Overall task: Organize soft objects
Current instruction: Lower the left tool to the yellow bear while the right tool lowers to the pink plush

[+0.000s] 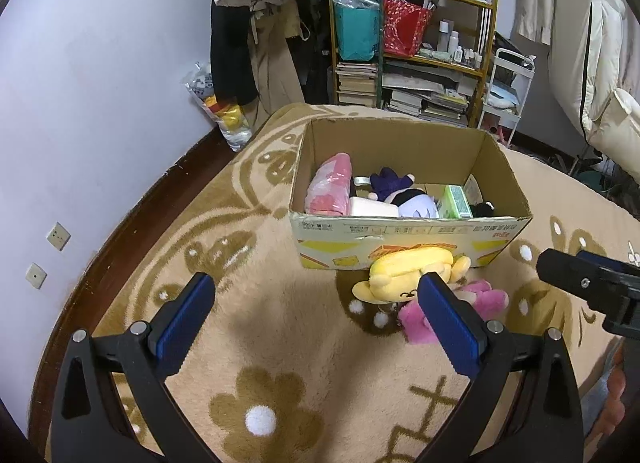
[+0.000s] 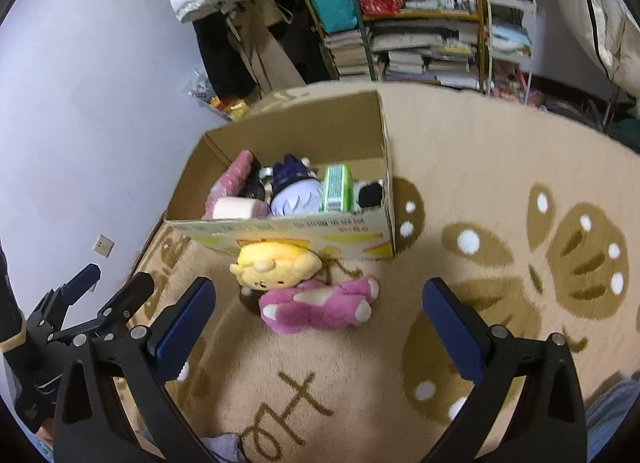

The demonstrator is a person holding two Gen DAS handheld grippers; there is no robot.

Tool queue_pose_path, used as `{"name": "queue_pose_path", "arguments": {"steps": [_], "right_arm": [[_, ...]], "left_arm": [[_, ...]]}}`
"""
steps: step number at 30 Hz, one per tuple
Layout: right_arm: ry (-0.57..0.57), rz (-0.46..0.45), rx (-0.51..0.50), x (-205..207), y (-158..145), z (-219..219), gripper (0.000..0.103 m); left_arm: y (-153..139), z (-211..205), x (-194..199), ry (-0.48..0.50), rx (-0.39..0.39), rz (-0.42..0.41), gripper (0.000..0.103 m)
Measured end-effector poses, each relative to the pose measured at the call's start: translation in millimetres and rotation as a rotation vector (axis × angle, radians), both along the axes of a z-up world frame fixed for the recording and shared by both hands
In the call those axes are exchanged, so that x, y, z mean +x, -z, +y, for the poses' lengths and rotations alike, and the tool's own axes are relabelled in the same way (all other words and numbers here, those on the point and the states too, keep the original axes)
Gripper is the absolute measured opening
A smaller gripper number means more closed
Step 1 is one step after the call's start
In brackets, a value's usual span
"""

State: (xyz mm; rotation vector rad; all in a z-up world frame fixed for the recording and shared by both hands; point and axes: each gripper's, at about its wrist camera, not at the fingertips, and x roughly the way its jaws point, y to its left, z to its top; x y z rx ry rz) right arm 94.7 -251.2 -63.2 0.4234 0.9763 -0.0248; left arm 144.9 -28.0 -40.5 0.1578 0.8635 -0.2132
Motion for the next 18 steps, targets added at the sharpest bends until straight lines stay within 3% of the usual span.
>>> {"name": "queue_pose_path", "arguments": {"steps": [18], "right_arm": [[0.088,0.171,0.052,18.6,53.5,-7.4,0.100]], "left_arm": [[34.7,-18.9,21.0,0.044,-0.019,0.035,0.100]]}}
